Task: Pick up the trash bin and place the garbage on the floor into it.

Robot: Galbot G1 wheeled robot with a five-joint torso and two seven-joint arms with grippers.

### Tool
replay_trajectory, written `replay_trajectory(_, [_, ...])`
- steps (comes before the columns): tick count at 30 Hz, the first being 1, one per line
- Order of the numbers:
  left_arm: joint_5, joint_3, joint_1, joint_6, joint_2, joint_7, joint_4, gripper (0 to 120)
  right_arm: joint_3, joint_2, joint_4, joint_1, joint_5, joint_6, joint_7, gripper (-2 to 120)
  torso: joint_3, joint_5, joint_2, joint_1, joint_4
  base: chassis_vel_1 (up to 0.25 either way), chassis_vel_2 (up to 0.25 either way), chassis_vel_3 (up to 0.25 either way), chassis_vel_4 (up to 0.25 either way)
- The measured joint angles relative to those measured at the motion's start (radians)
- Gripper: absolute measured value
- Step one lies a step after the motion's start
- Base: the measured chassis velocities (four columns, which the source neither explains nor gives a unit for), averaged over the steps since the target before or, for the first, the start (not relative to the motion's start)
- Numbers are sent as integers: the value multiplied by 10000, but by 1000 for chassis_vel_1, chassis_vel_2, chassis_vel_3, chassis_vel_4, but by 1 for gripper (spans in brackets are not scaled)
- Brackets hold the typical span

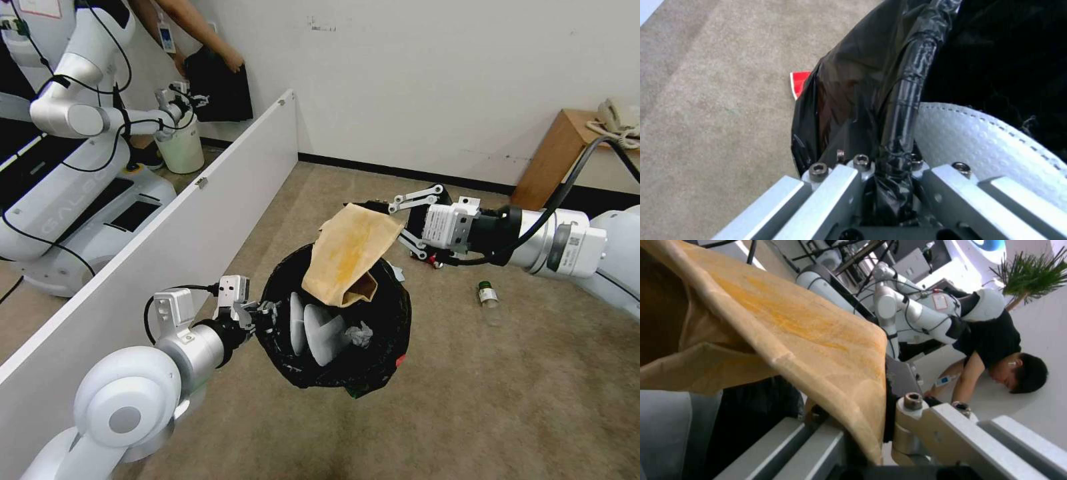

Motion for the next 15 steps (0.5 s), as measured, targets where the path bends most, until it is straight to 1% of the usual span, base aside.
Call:
replay_trajectory(7, [-113, 129, 102, 0, -121, -274, -81, 0, -82, 330, -151, -22, -527, 16, -30, 0, 1, 0, 0, 0, 2, 0, 0, 0, 0])
replay_trajectory(8, [-186, 195, 71, 0, -169, -399, -83, 0, -104, 402, -163, -34, -715, 48, -113, 0, 0, 0, -1, 0, 2, 0, 0, 0, 0])
replay_trajectory(15, [-285, 380, -87, 0, -335, -578, -34, 0, -144, 572, -222, -79, -1402, 179, -362, 0, 0, 0, 0, 0, 0, 0, 0, 0, 0])
